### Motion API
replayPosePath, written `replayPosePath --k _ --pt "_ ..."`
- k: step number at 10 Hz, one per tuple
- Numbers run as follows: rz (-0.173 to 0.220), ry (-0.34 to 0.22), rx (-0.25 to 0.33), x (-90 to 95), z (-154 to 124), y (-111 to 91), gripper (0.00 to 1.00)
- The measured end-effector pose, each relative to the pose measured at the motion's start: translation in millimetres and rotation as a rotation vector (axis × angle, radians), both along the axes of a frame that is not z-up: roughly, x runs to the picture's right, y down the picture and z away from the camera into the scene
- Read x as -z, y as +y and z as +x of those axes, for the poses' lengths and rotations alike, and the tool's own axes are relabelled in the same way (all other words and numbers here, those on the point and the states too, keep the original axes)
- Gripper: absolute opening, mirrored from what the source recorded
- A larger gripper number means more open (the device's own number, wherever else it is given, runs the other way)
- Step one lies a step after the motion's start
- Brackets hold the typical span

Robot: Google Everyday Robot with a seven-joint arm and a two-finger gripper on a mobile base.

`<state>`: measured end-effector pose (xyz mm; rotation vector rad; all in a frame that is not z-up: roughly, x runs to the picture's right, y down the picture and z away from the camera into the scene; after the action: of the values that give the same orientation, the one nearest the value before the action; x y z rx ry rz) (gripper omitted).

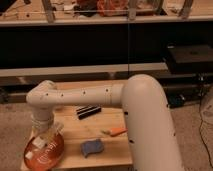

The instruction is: Place the bottle in the ceramic bowl

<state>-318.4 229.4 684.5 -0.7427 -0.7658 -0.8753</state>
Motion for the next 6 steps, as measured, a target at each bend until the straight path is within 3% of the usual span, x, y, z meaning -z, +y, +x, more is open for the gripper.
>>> replayPosePath --k 1,6 --pt "0.001 -0.001 -0.001 3.6 -1 5 0.23" --pt "-0.014 -0.034 -0.010 25.3 -13 33 0.70"
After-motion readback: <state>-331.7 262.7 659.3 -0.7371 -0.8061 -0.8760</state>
